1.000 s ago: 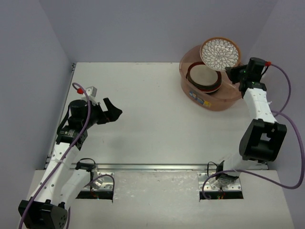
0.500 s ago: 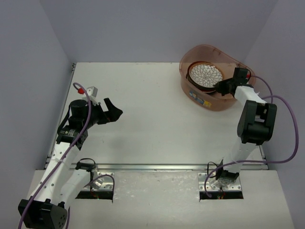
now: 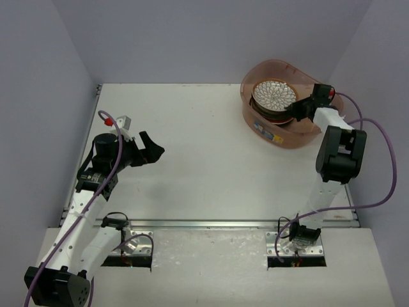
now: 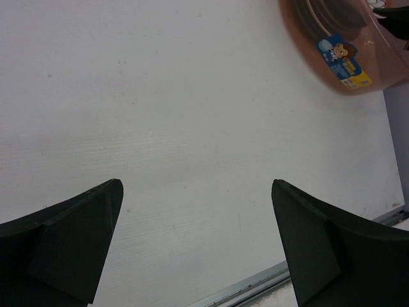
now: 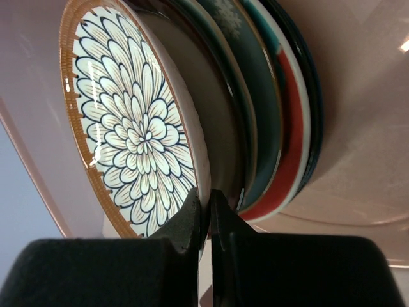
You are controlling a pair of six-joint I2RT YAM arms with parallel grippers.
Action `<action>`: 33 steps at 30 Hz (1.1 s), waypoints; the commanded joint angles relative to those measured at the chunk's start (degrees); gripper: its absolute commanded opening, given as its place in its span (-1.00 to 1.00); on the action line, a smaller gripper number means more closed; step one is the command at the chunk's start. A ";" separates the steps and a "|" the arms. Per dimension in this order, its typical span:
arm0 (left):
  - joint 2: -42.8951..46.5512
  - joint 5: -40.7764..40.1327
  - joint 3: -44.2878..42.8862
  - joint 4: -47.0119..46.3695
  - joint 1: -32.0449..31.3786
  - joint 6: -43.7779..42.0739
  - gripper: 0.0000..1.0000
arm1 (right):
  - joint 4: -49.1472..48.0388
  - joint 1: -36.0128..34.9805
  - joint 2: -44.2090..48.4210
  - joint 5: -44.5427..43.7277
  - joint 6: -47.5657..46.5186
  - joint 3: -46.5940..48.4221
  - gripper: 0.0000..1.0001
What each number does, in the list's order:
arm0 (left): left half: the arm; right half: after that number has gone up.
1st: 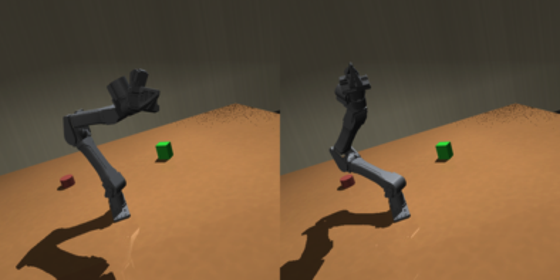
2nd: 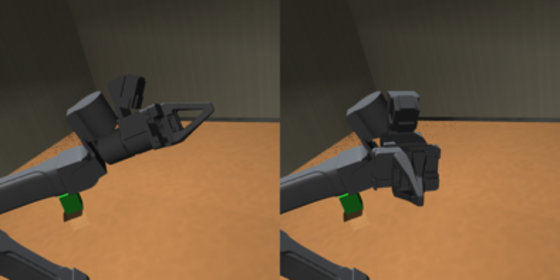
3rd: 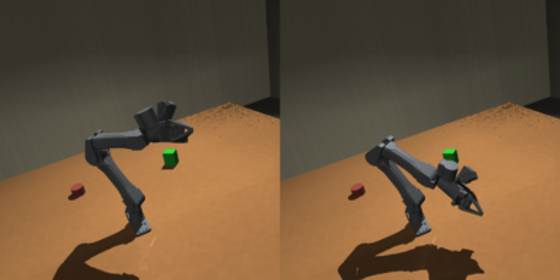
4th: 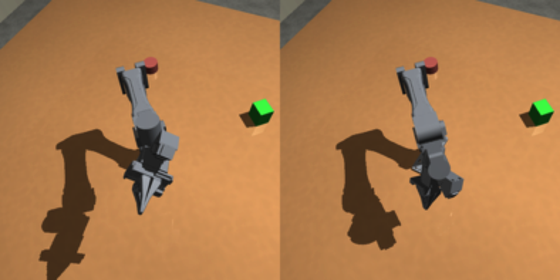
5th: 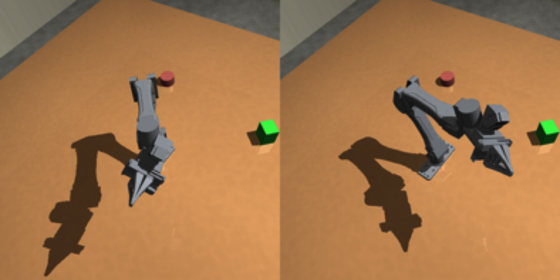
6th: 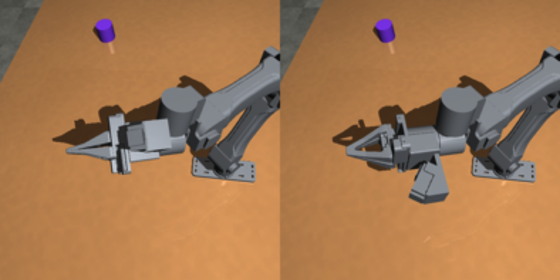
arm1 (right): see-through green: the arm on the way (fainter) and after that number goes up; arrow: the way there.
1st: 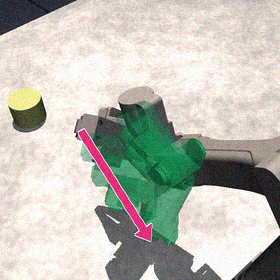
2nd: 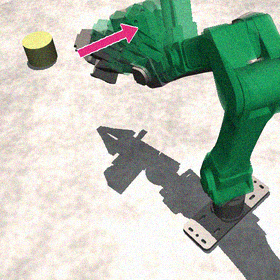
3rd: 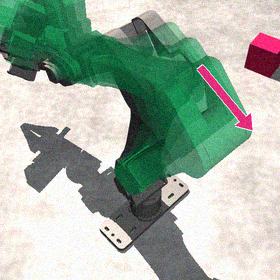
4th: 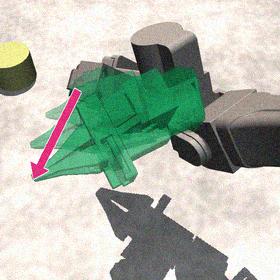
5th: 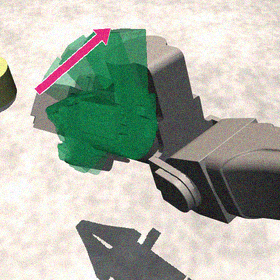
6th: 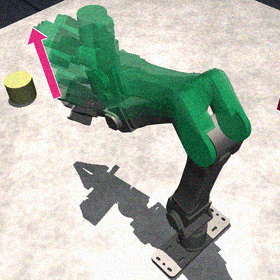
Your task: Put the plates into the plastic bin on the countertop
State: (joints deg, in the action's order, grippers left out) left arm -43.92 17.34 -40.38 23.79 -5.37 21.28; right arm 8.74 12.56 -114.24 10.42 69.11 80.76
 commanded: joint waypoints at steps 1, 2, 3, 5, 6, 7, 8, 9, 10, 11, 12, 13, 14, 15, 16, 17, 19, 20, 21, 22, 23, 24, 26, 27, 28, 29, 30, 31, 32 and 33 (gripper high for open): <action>0.67 -0.11 -0.32 -1.83 -0.70 -0.37 1.00 | -3.30 -0.70 -0.32 3.91 -1.12 8.61 -0.95; 0.59 0.06 -0.40 -1.90 -0.70 -0.45 1.00 | -1.79 -0.87 -1.10 3.92 -1.81 10.00 -0.94; 0.53 0.12 -0.40 -1.84 -0.70 -0.45 1.00 | 0.14 -1.00 -1.79 4.17 -2.37 11.25 -0.87; 0.66 0.12 -0.40 -1.82 -0.70 -0.45 1.00 | 1.28 -1.13 -1.64 4.46 -2.81 10.79 -0.81; 0.87 0.04 -0.40 -1.82 -0.70 -0.45 1.00 | 0.15 -1.13 -1.08 4.56 -2.75 9.69 -0.74; 1.00 -0.09 -0.40 -1.82 -0.70 -0.45 1.00 | -1.03 -1.13 0.09 4.82 -2.75 7.94 -0.53; 1.03 -0.12 -0.40 -1.82 -0.70 -0.45 1.00 | -1.27 -1.13 0.96 4.87 -3.03 6.74 -0.49; 1.10 -0.19 -0.40 -1.82 -0.70 -0.45 1.00 | -1.41 -1.13 1.82 4.94 -3.24 5.97 -0.07; 1.01 -0.43 -0.40 -1.82 -0.70 -0.45 1.00 | -1.06 -1.19 3.01 4.91 -4.17 5.26 0.30; 0.84 -0.62 -0.47 -1.75 -0.70 -0.48 1.00 | -0.33 -1.22 4.21 4.77 -4.94 4.97 0.51; 0.67 -0.77 -0.58 -1.63 -0.70 -0.53 1.00 | 0.56 -1.22 5.42 4.59 -5.50 5.01 0.62; 0.53 -1.19 -0.65 -1.49 -0.70 -0.54 1.00 | 1.41 -1.22 7.18 4.38 -6.70 4.87 0.70; 0.46 -1.54 -0.81 -1.37 -0.70 -0.54 1.00 | 1.87 -1.22 8.73 3.78 -7.54 4.56 0.85; 0.42 -1.87 -0.93 -1.23 -0.70 -0.54 1.00 | 2.15 -1.20 10.03 3.30 -8.41 4.17 0.97; 0.43 -2.20 -0.94 -1.02 -0.70 -0.53 1.00 | 2.30 -1.11 10.80 3.31 -9.52 3.82 0.98; 0.55 -2.74 -1.06 -0.96 -0.70 -0.47 1.00 | 3.50 -0.93 11.64 3.49 -11.08 4.71 0.98; 0.74 -4.90 -1.40 -0.70 -0.70 -0.39 1.00 | 7.49 -0.90 13.01 3.62 -15.90 6.76 0.98; 0.69 -6.08 -1.73 -0.47 -0.70 -0.29 1.00 | 10.21 -1.09 14.13 3.85 -19.69 7.84 0.98; 0.25 -9.02 -2.20 -0.06 -0.70 -0.13 1.00 | 12.00 -1.34 15.28 6.90 -23.26 8.05 0.98; -0.30 -12.46 -2.70 0.40 -0.70 0.05 1.00 | 13.54 -1.62 16.43 10.75 -26.77 8.02 0.98; -0.68 -15.05 -3.83 1.37 -0.70 0.00 1.00 | 15.71 -3.09 17.57 13.39 -33.36 8.09 0.98; -1.01 -17.20 -4.65 2.02 -0.70 -0.44 1.00 | 18.41 -4.91 20.40 10.65 -37.83 7.88 0.97; -2.10 -23.54 -7.30 3.55 -0.70 -1.46 1.00 | 22.33 -10.77 24.88 3.83 -46.25 5.40 0.97; -2.65 -25.67 -8.45 4.14 -0.70 -1.80 1.00 | 23.84 -12.62 28.08 -0.88 -48.16 3.11 0.98; -3.10 -27.26 -9.59 4.86 -0.70 -1.70 1.00 | 25.08 -14.09 30.19 -3.71 -49.48 1.58 0.98; -3.41 -27.27 -10.81 5.36 -0.70 -1.35 1.00 | 25.82 -15.56 33.65 -4.92 -50.45 -0.89 0.98; -3.84 -27.30 -11.66 5.40 -0.70 -1.20 1.00 | 26.55 -16.94 38.10 -7.20 -51.28 -4.08 0.97; -3.95 -27.35 -11.92 5.05 -0.70 -1.30 1.00 | 26.11 -17.96 41.76 -8.92 -51.94 -6.87 0.97; -3.87 -28.47 -12.05 4.75 -0.70 -1.66 1.00 | 25.46 -18.62 45.40 -9.12 -52.44 -9.77 0.97; -3.73 -30.02 -12.12 4.45 -0.70 -2.13 1.00 | 24.74 -19.13 49.04 -8.70 -52.88 -12.72 0.98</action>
State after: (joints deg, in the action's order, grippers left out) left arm -47.90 -5.61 -49.52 29.44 -5.61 20.83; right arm 31.40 -5.58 -77.96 9.07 25.03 76.75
